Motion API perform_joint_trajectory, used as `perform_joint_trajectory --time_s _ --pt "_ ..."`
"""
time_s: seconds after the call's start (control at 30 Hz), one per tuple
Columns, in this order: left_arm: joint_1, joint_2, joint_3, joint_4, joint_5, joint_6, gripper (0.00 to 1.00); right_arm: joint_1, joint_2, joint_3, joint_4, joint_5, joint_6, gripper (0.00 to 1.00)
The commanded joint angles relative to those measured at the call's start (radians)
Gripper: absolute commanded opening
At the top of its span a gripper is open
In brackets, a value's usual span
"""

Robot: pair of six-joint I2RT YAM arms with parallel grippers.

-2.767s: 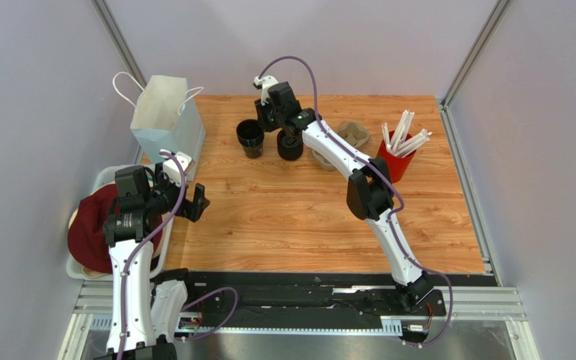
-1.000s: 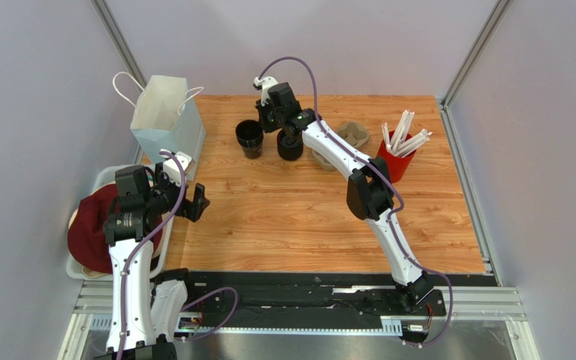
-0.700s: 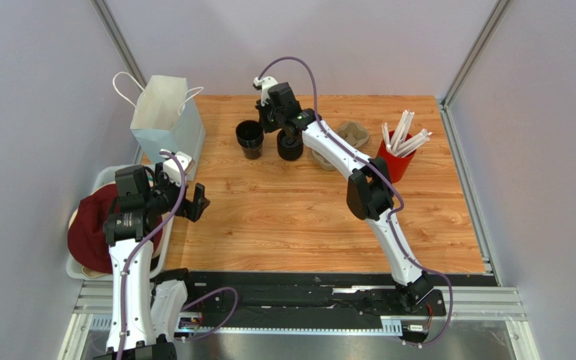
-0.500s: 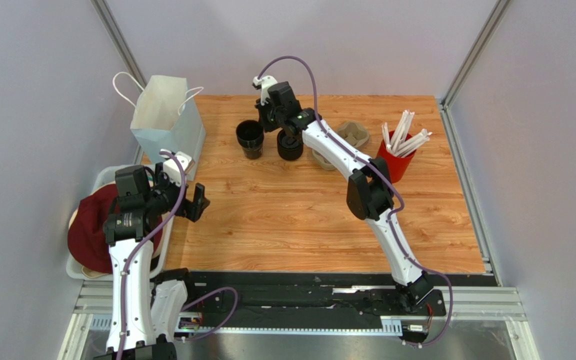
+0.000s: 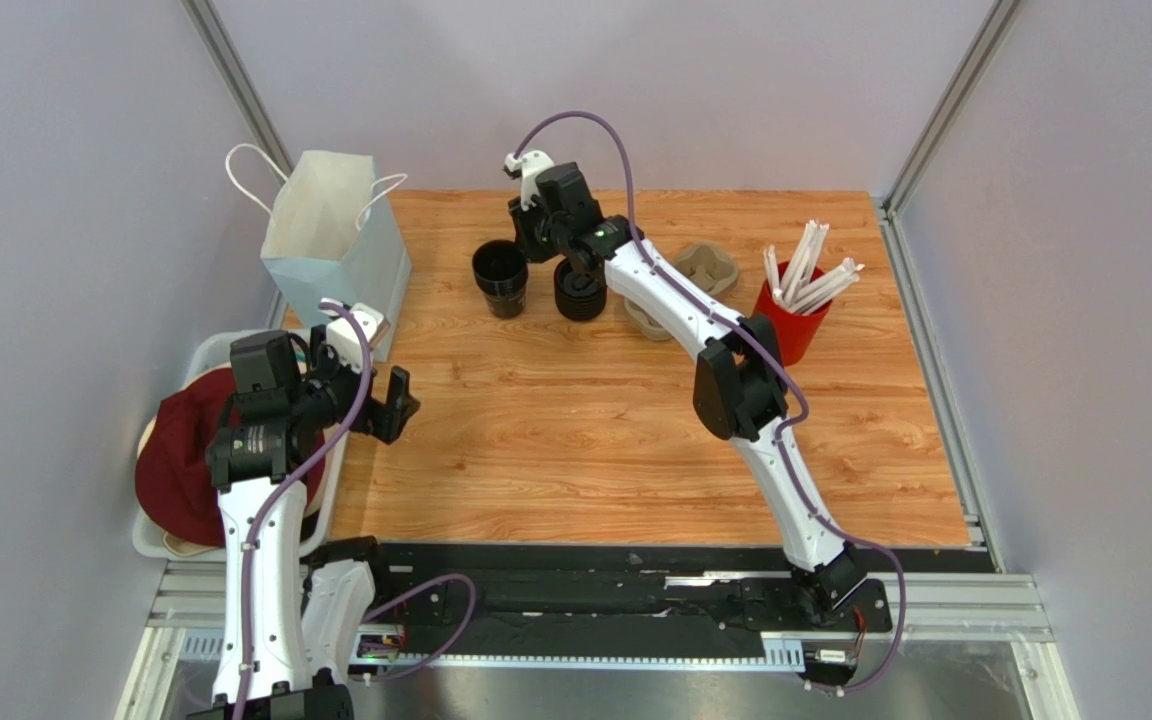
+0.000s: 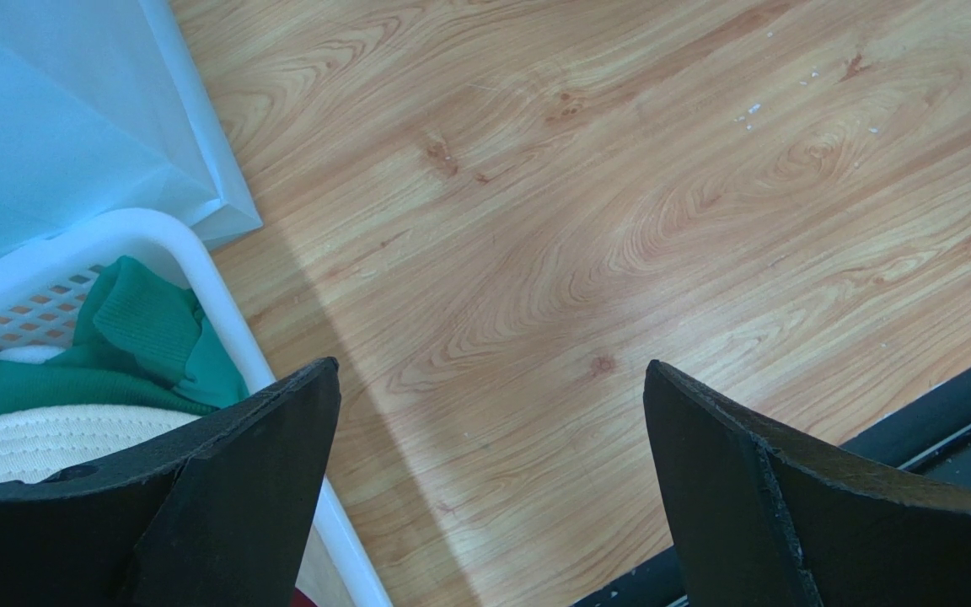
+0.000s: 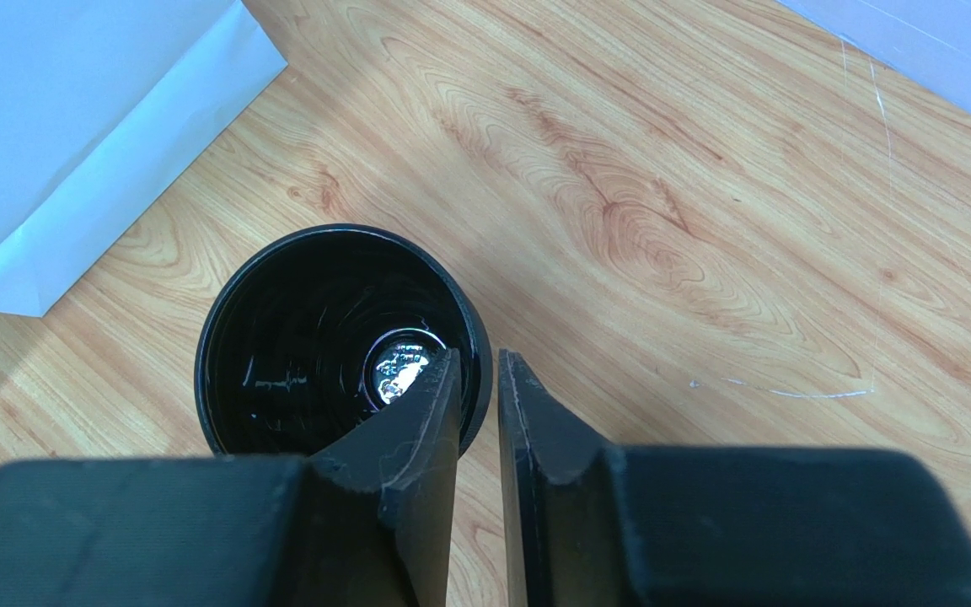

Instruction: Pack the takeout coffee

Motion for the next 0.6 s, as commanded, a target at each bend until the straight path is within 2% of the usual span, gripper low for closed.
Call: perform_joint_trajectory --time_s 0.0,0.57 --pt "0.008 -0.001 -0.002 0.019 0.015 0.021 0.98 0.000 -0.011 0.013 0.025 0.010 -0.011 0.20" --pt "0.010 0.000 -0.002 0.019 0.014 0.021 0.98 0.000 0.008 -0.010 0.020 -0.009 0.000 0.21"
